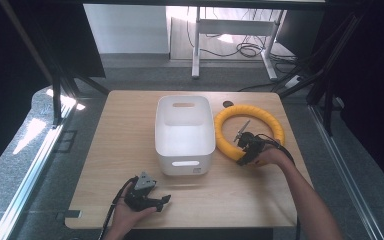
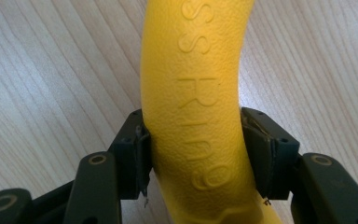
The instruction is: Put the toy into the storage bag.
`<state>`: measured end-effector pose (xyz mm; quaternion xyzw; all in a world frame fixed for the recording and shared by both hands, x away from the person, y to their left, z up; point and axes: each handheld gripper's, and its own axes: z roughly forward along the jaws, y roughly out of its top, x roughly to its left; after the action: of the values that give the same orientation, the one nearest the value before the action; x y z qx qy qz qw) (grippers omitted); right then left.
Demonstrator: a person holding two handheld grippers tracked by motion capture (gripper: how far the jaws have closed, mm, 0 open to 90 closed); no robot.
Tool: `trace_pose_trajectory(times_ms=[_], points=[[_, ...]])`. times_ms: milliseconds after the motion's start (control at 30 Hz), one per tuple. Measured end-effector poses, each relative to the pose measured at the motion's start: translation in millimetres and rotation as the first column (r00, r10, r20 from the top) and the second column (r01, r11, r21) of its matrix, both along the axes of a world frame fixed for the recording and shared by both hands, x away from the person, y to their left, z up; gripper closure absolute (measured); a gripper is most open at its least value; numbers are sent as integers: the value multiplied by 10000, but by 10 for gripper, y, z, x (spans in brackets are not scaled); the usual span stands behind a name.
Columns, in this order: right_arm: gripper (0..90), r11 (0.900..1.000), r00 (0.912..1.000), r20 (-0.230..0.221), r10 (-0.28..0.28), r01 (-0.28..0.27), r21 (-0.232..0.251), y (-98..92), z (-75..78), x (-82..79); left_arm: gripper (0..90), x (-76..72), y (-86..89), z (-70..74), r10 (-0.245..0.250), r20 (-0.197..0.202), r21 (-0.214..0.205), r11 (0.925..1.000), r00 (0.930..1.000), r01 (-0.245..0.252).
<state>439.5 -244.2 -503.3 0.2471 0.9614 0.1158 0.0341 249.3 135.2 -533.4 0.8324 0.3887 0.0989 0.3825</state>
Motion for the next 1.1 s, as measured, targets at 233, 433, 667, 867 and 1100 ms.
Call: trace_pose_trajectory(times_ms=[233, 433, 667, 867, 1100], points=[[477, 9971, 9998, 40, -191, 188, 739, -7, 69, 7, 234, 5, 5, -6, 17, -8, -8, 10000, 10000, -17], [492, 9803, 9986, 48, -533, 514, 1906, 8, 230, 37, 234, 6, 14, -3, 27, 10, -14, 10000, 10000, -27], [503, 9442, 9955, 112, -940, 856, 3180, -59, 426, 63, 234, 8, 17, -4, 40, 3, -16, 10000, 10000, -40], [516, 8970, 9917, 297, -1247, 999, 4306, -108, 628, 82, 234, 8, 7, -13, 10, -12, 17, 10000, 10000, -10], [518, 8644, 9888, 216, -1477, 1184, 4887, -163, 710, 94, 234, 10, 11, -12, 28, -18, 10, 10000, 10000, -28]])
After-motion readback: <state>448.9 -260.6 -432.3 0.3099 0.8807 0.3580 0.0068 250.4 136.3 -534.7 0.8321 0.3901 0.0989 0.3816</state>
